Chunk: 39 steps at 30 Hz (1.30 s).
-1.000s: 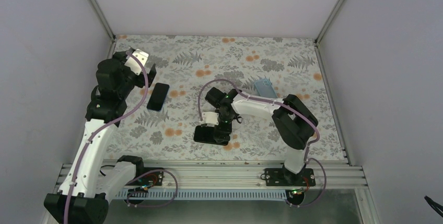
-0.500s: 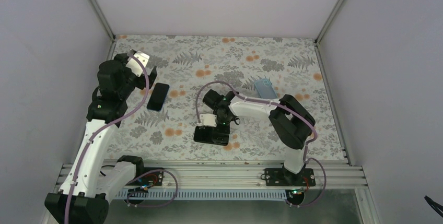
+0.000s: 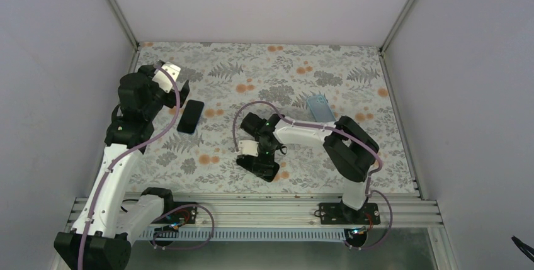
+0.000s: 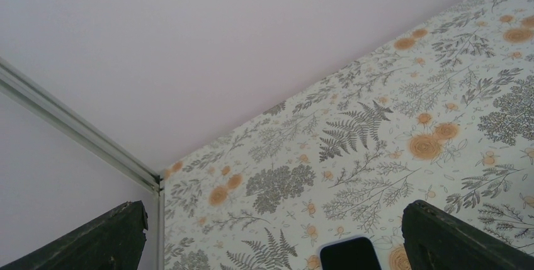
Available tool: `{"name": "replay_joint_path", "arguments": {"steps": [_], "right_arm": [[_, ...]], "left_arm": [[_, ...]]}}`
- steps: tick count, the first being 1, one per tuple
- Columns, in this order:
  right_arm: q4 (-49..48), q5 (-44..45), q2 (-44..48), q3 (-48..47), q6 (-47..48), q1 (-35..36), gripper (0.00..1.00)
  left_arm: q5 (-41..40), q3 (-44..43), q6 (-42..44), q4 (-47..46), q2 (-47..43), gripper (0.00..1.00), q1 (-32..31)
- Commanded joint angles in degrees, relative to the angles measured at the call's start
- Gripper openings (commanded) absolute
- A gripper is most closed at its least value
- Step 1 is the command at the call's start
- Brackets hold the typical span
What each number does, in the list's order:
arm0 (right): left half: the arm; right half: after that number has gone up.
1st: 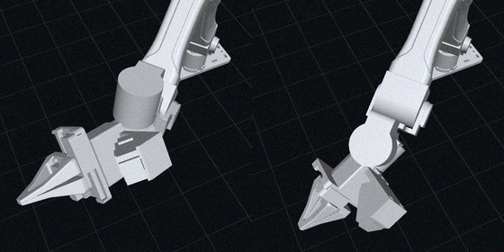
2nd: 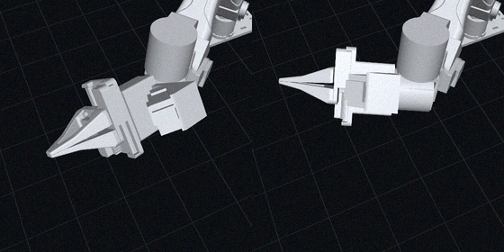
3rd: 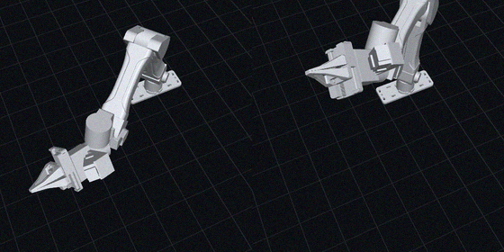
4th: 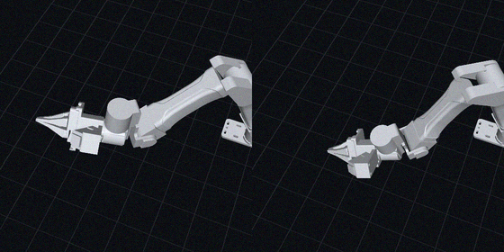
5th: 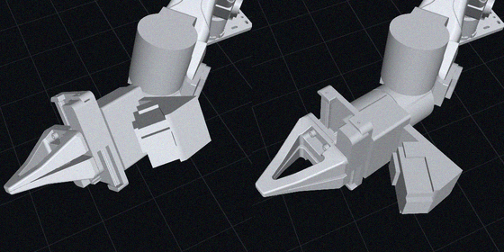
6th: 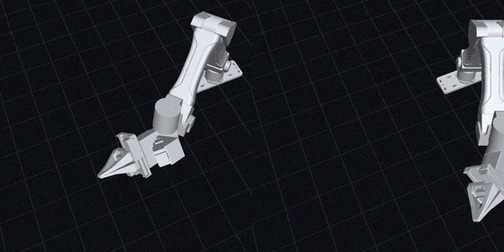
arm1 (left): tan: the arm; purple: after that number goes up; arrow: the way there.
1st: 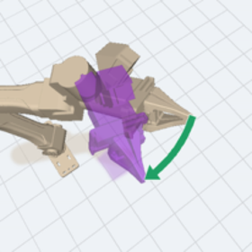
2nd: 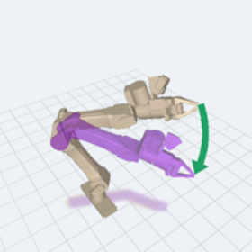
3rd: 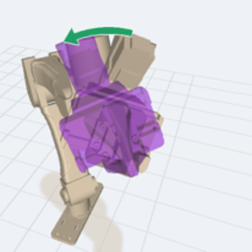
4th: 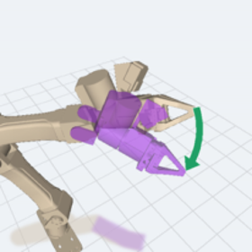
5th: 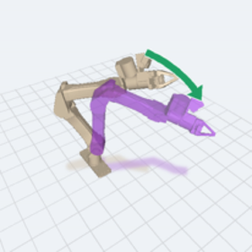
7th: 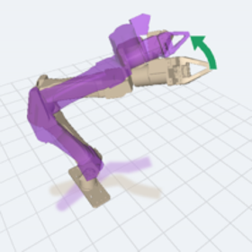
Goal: Take the phone out of the phone case
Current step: Pick up the phone at the center of the board.
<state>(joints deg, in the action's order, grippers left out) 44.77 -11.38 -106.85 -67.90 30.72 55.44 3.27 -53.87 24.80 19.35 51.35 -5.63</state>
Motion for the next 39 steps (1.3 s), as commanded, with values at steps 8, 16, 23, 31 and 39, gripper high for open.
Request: {"name": "replay_joint_path", "arguments": {"steps": [8,16,23,31,39], "right_arm": [[8.58,-3.63,-4.44,-4.67,-5.12,-0.94,1.0],[11.11,-1.31,-10.42,-6.77,-10.24,-0.82,1.0],[9.73,3.88,-12.25,-6.73,-13.82,-0.06,1.0],[6.46,9.65,-15.41,-4.36,-15.24,0.27,1.0],[2.24,12.19,-14.76,-0.78,-14.02,0.23,1.0]], "left_arm": [[0.08,0.83,-0.48,-0.57,0.04,1.0,0.27],[0.06,0.64,-0.54,-0.21,0.81,1.0,0.27],[-0.19,0.61,-0.28,-0.04,1.01,1.0,0.27],[0.08,0.94,-0.27,-0.24,1.51,1.0,0.27],[-0.3,1.07,0.23,-0.15,1.39,1.0,0.34]]}}
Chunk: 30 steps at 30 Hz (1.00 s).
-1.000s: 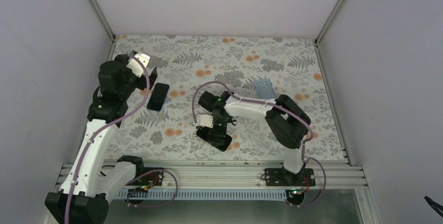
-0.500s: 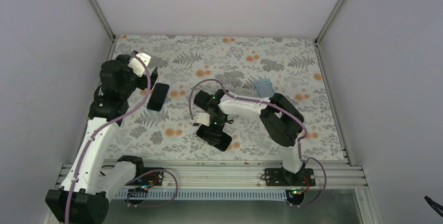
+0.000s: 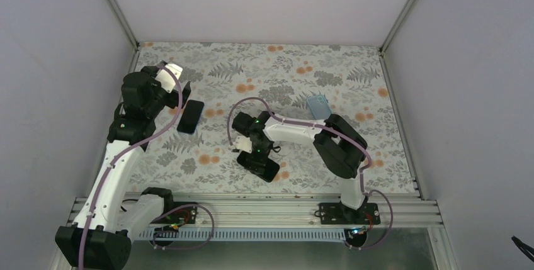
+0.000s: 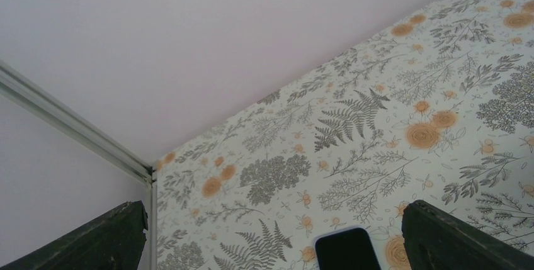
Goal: Take the phone out of the phone case
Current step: Pick up the phone at the center of the board.
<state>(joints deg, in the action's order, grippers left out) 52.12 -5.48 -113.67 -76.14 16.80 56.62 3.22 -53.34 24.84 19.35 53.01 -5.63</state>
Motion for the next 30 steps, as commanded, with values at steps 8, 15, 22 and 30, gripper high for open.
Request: {"name": "replay_joint_path", "arguments": {"steps": [8,15,22,30], "right_arm": [[-3.11,-2.54,-6.21,6.85,0.25,-0.9,1.0],[-0.8,-4.35,-9.97,3.0,-2.11,-0.98,1.0],[1.34,-9.46,-10.87,0.25,-2.72,-0.99,1.0],[-2.62,-1.84,-8.78,4.25,-0.4,-1.07,1.0]], "left_arm": [[0.58,0.66,-0.14,-0.39,0.92,1.0,0.35],[0.25,0.38,-0.05,0.05,1.17,1.0,0.31],[-0.89,0.26,0.12,0.43,1.28,1.0,0.31],[-0.52,0.03,-0.01,0.19,2.07,1.0,0.31]]}}
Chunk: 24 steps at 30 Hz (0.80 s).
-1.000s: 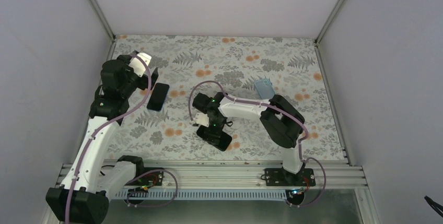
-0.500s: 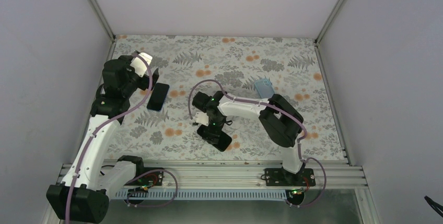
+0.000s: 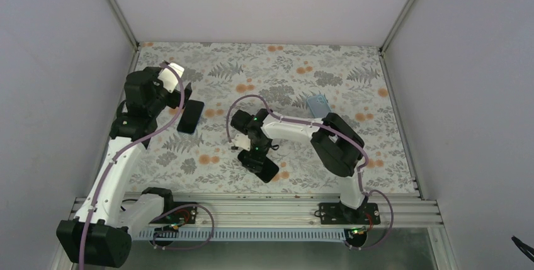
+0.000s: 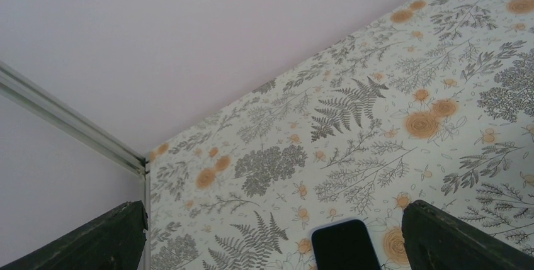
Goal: Take the phone out of the phone case
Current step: Pick up the phone at the center of the board.
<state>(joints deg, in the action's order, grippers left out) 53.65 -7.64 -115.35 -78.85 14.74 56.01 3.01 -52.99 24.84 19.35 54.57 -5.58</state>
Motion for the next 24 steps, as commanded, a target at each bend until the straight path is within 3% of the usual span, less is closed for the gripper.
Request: {"name": "replay_joint_path", "arguments": {"steps": [1,7,19,24], "right_arm": [[-5.02,1.62,-6.64,7.63,2.83,-0.46,1.0],[-10.17,3.96,-2.8,9.72,13.41,-0.37,1.0],[-8.17,7.33,1.25,6.92,25.29,-0.76,1.0],[-12.59,7.15,11.15,15.95,34.29,-0.93,1.0]], "left_arm": [[-0.28,-0.45,-0.04,0.32,0.66,1.0,0.31],[-0.43,-0.4,0.03,0.37,0.3,1.0,0.31],[-1.75,0.87,0.65,-0.13,-0.82,1.0,0.4],[-1.13,2.04,0.27,-1.32,-0.58,1.0,0.4]]}}
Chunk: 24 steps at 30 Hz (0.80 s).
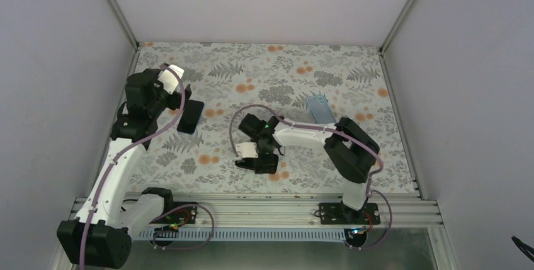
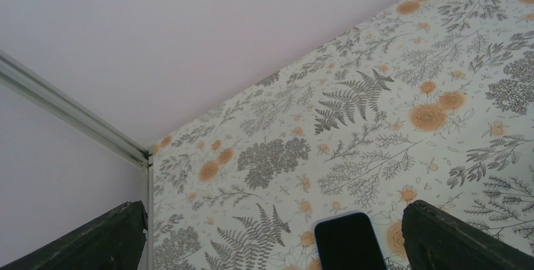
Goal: Take the phone out of the phone case
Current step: Pick up the phone at the center of the board.
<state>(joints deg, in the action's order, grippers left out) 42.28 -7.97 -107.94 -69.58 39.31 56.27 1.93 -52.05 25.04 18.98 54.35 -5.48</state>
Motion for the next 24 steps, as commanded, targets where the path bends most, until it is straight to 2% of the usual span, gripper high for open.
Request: {"name": "replay_joint_path", "arguments": {"steps": [1,5,8,15,24], "right_arm": [[-1.23,8.09,4.54,7.05,10.0,-1.29,1.0],[-2.1,7.8,7.83,8.65,12.03,-2.03,1.0],[-1.52,8.57,8.4,7.36,10.02,-2.48,1.0],[7.72,1.31,4.4,-1.04,1.98,-4.05,1.0],[9.98,-5.1,2.34,-1.72,0.8,-4.85,1.0]], "left_arm": [[0.19,1.04,-0.1,-1.11,-0.2,1.0,0.29],[0.66,0.61,-0.34,-1.4,-0.08,1.0,0.31],[0.54,0.22,-0.19,-1.13,-0.17,1.0,0.36],[0.18,0.98,0.3,-0.82,-1.37,1.0,0.38],[0.32,1.17,1.04,-0.14,-1.89,1.0,0.47]]}}
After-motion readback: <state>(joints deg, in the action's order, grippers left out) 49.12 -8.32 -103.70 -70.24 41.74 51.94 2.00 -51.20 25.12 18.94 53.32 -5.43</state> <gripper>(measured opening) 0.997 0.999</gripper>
